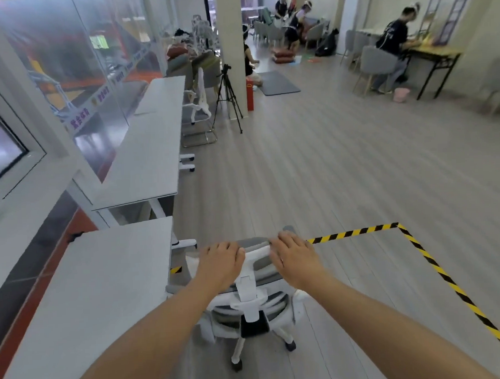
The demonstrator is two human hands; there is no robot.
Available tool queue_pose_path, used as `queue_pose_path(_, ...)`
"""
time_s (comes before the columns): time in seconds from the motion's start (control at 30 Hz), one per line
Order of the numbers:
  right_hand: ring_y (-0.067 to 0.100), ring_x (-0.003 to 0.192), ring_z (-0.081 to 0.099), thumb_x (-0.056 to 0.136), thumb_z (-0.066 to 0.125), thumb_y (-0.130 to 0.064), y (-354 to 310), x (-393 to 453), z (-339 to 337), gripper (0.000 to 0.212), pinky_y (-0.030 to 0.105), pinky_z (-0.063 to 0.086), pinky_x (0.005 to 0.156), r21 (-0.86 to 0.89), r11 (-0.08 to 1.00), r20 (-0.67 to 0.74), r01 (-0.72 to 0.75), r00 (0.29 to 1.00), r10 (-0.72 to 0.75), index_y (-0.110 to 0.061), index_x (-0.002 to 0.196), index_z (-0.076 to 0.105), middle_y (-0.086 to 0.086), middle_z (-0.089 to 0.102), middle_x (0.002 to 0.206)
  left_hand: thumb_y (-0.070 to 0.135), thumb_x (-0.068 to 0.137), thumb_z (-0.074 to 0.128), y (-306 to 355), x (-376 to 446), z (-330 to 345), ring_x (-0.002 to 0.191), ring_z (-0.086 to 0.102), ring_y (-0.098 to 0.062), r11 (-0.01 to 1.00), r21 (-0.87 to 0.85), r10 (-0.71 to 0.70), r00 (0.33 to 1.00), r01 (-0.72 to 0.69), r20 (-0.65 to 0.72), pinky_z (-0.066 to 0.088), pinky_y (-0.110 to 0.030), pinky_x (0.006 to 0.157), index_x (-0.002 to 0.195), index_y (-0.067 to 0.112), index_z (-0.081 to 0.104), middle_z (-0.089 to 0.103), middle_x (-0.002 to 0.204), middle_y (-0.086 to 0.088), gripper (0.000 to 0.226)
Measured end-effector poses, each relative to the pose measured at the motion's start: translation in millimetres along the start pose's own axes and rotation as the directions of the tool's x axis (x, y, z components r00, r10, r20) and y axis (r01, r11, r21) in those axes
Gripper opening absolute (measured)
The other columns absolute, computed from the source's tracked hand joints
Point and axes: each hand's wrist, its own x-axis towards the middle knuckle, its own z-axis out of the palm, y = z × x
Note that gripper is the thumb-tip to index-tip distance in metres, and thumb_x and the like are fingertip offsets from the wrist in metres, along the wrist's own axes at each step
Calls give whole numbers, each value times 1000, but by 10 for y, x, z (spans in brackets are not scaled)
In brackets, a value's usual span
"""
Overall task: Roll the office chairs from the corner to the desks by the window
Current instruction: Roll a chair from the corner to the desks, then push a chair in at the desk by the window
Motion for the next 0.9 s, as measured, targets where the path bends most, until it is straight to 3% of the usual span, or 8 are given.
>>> queue_pose_path(0.17, 26, 117, 50, 103, 22, -45, 396, -726, -331, 44, 40, 40, 96, -118, 949, 96, -292, 948, 304, -21, 126, 52, 2, 53, 130, 46, 91, 16, 742, 112, -67, 100, 56, -30, 982, 62, 177, 983, -180, 56, 46, -41, 86, 130, 20, 50, 59, 118, -4, 57)
queue_pose_path(0.27, 27, 123, 49, 104, 22, -47, 749, -1333, -511, 47, 42, 38, 102, -145, 877, 89, -458, 877, 473, -22, 135, 48, 3, 53, 136, 41, 96, 33, 1356, 127, -157, 105, 54, -28, 921, 138, 358, 932, -363, 61, 44, -41, 86, 123, 20, 53, 58, 118, -3, 41)
queue_pose_path(0.37, 27, 123, 50, 104, 23, -47, 1049, -2030, -717, 47, 43, 38, 101, -153, 792, 54, -592, 795, 604, -22, 136, 47, 3, 53, 135, 38, 97, 36, 2077, 4, -194, 100, 56, -26, 840, 127, 516, 849, -527, 114, 42, -39, 82, 119, 20, 54, 59, 111, -1, 34)
queue_pose_path(0.53, 28, 120, 51, 104, 24, -45, 1480, -3362, -1002, 46, 43, 41, 99, -147, 611, 4, -778, 618, 786, -21, 138, 45, 5, 54, 132, 39, 100, 29, 3435, -423, -118, 107, 53, -29, 644, 107, 740, 652, -758, 164, 43, -42, 91, 126, 15, 50, 58, 117, -5, 41)
queue_pose_path(0.7, 27, 117, 51, 102, 30, -39, 1743, -4918, -1251, 40, 41, 39, 96, -110, 408, -43, -906, 415, 909, -18, 130, 51, 4, 57, 127, 37, 100, 30, 4867, -1288, -111, 107, 51, -29, 478, 54, 861, 479, -877, 171, 40, -41, 92, 126, 16, 51, 56, 116, -5, 40)
queue_pose_path(0.9, 27, 119, 50, 102, 30, -40, 2018, -6959, -1549, 43, 40, 38, 96, -130, 204, -84, -970, 216, 973, -21, 137, 47, 3, 56, 129, 39, 99, 31, 6573, -2675, -112, 111, 50, -28, 309, -5, 943, 306, -951, 132, 38, -41, 94, 123, 18, 53, 56, 119, -4, 38)
